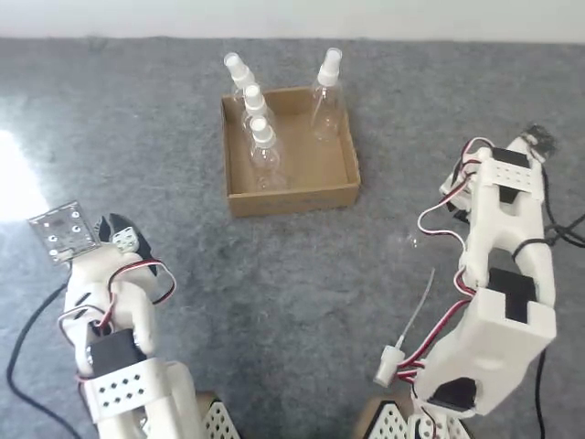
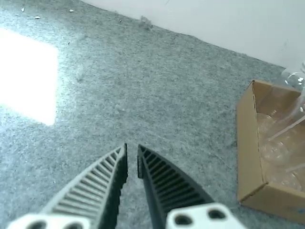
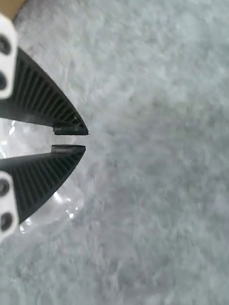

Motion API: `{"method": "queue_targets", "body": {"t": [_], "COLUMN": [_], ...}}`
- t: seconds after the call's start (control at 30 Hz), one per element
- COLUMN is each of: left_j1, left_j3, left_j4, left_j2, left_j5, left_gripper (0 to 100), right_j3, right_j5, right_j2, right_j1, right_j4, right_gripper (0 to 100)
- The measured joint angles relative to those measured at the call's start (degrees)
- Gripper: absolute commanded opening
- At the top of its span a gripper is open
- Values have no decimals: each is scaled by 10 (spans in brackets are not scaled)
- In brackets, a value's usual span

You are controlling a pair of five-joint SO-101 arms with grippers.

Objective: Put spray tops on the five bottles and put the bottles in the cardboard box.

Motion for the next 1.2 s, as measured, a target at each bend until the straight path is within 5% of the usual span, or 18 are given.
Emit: {"method": "queue_targets", "body": {"t": [0.37, 1.2], "left_j1": [0, 0], "left_j3": [0, 0], "left_j4": [0, 0], "left_j2": [0, 0], "left_j5": [0, 0], "left_gripper": [38, 38], "right_j3": [0, 1], "right_j5": [6, 251], "right_j2": [0, -132], "right_j1": [11, 12], "right_j4": [52, 84], "right_gripper": [6, 6]}}
